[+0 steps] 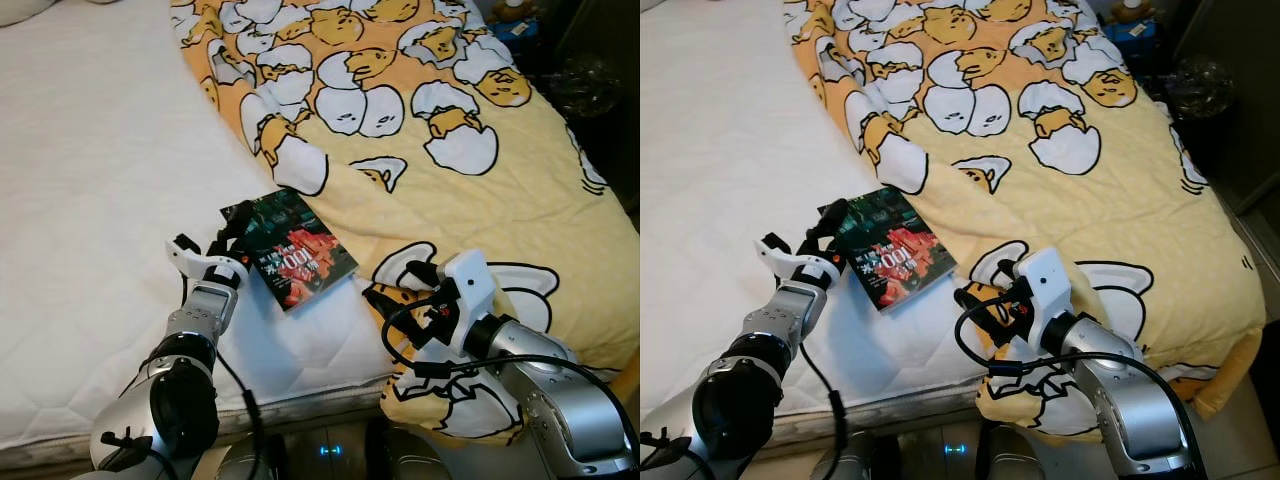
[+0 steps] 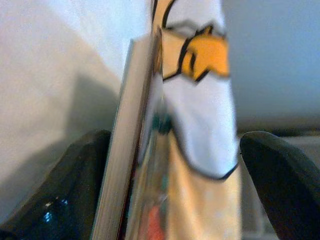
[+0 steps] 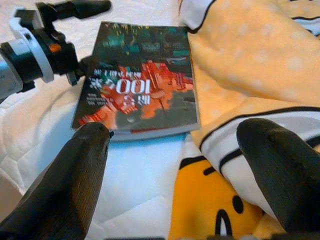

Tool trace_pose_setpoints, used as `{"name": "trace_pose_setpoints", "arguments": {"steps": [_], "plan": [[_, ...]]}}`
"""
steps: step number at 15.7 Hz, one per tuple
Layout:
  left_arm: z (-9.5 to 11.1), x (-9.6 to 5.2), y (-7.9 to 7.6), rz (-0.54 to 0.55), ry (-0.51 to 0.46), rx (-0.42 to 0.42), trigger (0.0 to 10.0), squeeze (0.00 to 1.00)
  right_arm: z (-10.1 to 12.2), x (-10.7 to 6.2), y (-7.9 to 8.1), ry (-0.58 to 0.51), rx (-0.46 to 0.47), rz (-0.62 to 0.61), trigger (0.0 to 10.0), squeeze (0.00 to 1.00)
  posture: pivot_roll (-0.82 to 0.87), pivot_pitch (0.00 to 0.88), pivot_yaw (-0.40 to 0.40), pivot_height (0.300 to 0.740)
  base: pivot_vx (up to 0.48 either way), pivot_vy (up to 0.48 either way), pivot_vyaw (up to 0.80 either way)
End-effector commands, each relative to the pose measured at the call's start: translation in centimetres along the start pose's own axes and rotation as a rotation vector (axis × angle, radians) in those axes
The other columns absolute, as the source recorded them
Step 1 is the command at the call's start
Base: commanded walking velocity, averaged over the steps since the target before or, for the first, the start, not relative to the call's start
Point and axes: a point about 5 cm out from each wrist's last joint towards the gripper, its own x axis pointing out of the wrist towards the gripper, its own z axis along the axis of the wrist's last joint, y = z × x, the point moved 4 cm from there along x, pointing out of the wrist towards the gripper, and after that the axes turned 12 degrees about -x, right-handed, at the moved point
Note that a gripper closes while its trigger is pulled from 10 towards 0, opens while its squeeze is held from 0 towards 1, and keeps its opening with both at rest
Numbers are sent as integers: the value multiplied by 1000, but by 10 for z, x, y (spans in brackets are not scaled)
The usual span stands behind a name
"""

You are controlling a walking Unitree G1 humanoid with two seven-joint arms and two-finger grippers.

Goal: Clean up the room

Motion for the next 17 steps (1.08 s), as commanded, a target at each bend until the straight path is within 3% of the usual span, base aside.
{"name": "trace_pose_setpoints", "arguments": {"steps": [1,2,4,6,8,9,10,11,17], "plan": [[-24,-8,22,115,153,109,10000,0,2,0,3,-7,2,21,10000,0,-148,185,56,740,0,0,0],[-37,-15,37,179,244,220,10000,0,1,0,10,-5,17,82,10000,0,-147,185,55,740,0,0,0],[-41,-20,45,216,276,265,10000,0,0,-4,21,0,28,174,10000,0,-147,187,54,740,0,0,0],[-37,-21,48,240,249,235,10000,0,-1,-11,32,10,48,272,10000,0,-147,189,54,740,0,0,0],[-36,-20,45,227,242,231,9412,0,-2,-12,28,12,46,255,10000,0,-146,191,54,740,0,0,0],[-34,-19,44,224,226,222,7412,0,-1,-12,26,10,51,250,10000,0,-145,191,54,740,0,0,0],[-28,-17,42,222,180,209,4235,0,0,-12,25,7,54,251,10000,0,-147,192,55,740,0,0,0],[-26,-16,41,224,158,197,0,0,0,-12,26,6,57,254,10000,0,-147,193,55,740,0,0,0],[-34,-15,37,188,191,163,0,0,0,-11,27,5,58,258,10000,0,-145,189,54,740,0,0,0]]}}
